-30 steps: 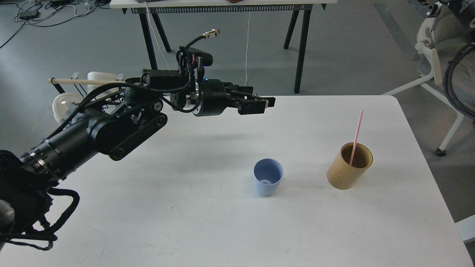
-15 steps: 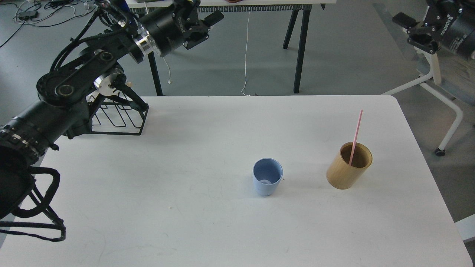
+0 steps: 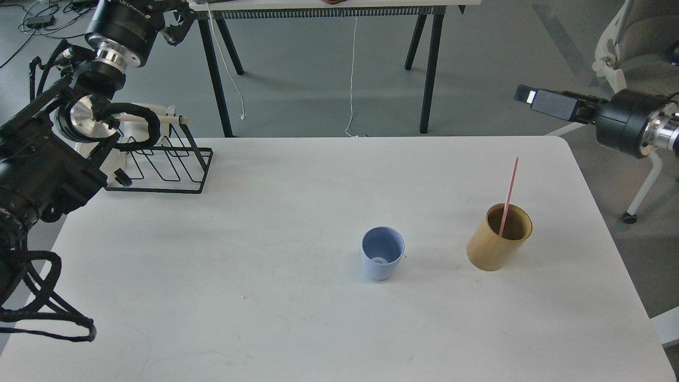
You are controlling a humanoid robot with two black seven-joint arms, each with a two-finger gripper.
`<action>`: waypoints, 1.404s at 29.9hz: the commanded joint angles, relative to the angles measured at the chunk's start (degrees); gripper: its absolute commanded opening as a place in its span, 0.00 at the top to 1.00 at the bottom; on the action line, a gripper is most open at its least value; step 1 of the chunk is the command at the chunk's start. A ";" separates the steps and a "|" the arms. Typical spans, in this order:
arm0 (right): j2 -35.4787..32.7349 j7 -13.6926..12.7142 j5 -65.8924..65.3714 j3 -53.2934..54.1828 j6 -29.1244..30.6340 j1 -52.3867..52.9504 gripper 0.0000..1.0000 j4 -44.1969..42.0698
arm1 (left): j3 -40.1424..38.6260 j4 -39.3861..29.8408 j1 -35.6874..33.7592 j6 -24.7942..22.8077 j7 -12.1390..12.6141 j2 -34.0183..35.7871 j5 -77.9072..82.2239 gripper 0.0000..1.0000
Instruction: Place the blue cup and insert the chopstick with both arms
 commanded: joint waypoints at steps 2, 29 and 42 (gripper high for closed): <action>-2.19 -0.07 -5.01 -1.97 -0.42 -0.08 0.05 0.13 | -1.29 0.03 2.96 0.00 0.12 0.60 -2.65 0.01; 9.67 -4.38 -13.01 -6.81 -5.08 -8.96 0.51 -7.26 | -2.61 0.03 5.87 0.00 -0.41 -0.37 -3.53 0.00; 10.37 -4.47 -13.36 -6.81 -4.99 -10.89 0.79 -7.52 | -2.61 0.03 5.87 0.00 -0.41 0.07 -3.53 0.00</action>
